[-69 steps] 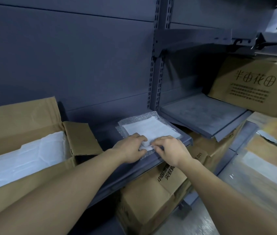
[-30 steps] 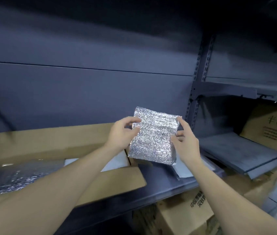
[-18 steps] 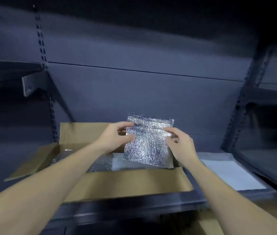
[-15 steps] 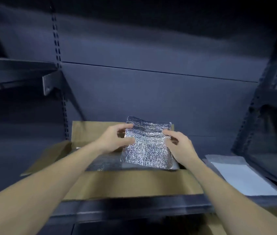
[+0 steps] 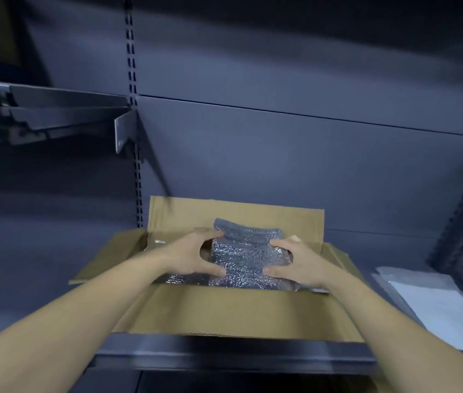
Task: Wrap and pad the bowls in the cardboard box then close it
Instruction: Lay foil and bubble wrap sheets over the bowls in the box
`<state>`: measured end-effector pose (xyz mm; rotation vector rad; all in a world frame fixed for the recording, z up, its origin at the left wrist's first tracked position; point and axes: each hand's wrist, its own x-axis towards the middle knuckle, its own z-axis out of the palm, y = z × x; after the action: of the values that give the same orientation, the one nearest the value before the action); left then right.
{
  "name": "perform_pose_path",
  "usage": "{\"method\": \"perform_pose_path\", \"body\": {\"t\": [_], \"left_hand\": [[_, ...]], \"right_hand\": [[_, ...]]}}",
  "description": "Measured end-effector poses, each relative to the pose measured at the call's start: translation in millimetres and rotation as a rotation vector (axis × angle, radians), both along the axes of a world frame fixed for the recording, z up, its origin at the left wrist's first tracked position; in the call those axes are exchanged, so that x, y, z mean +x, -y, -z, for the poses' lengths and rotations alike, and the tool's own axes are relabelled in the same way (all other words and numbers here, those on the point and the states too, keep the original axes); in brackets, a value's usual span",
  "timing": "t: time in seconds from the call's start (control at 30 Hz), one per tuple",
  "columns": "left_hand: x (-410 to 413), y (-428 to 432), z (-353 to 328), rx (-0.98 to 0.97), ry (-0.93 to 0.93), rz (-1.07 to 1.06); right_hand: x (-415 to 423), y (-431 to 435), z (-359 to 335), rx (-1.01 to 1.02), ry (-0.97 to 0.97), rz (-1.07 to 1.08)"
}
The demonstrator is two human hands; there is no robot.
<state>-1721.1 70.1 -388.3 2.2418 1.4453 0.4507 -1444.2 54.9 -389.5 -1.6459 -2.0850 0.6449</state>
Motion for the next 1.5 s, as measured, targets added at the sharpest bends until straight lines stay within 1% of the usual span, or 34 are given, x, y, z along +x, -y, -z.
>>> {"method": "perform_pose_path", "body": {"t": [0.03, 0.13, 0.3, 0.37, 0.4, 0.47, 0.6, 0.7, 0.83, 0.97, 1.1, 1.37, 1.5], "left_hand": [[-0.6, 0.0, 2.3, 0.012, -0.051, 0.003], [0.9, 0.9, 5.9, 0.064, -0.190, 0.036], [-1.3, -3.5, 10.2, 0.147, -0.381, 0.055], [-3.6, -5.9, 9.5, 0.169, -0.420, 0.047], [-3.6, -6.3, 7.7, 0.179, -0.410, 0.051], [-0.9, -6.9, 3.1, 0.199, -0.385, 0.084], [10.6, -8.3, -1.2, 0.227, -0.470, 0.202], [19.3, -14.6, 3.1, 0.223, -0.479, 0.249], [22.1, -23.6, 12.4, 0.142, -0.526, 0.279], [23.1, -26.8, 15.7, 0.067, -0.545, 0.275], [28.0, -31.1, 15.8, 0.024, -0.630, 0.265], [30.2, -39.6, 19.9, 0.015, -0.670, 0.260], [31.5, -41.9, 19.7, -0.039, -0.683, 0.259]], "right_hand": [[-1.2, 0.8, 0.6, -0.003, 0.054, 0.001], [-5.2, 1.4, 4.7, 0.059, 0.323, -0.026], [-8.3, -3.2, 1.7, 0.057, 0.557, -0.071], [-9.3, -5.3, 0.0, 0.084, 0.636, -0.087], [-9.9, -6.5, -0.2, 0.092, 0.662, -0.095], [-10.2, -9.2, 0.6, 0.112, 0.670, -0.113], [-12.4, -18.1, 1.8, 0.183, 0.590, -0.193], [-19.5, -24.8, 7.3, 0.200, 0.578, -0.271], [-22.4, -31.5, 17.9, 0.105, 0.568, -0.321], [-19.7, -32.4, 21.7, 0.027, 0.517, -0.322], [-20.1, -34.0, 22.4, -0.014, 0.574, -0.302], [-26.8, -41.7, 16.8, -0.135, 0.675, -0.292], [-27.0, -43.9, 15.4, -0.184, 0.712, -0.287]]}}
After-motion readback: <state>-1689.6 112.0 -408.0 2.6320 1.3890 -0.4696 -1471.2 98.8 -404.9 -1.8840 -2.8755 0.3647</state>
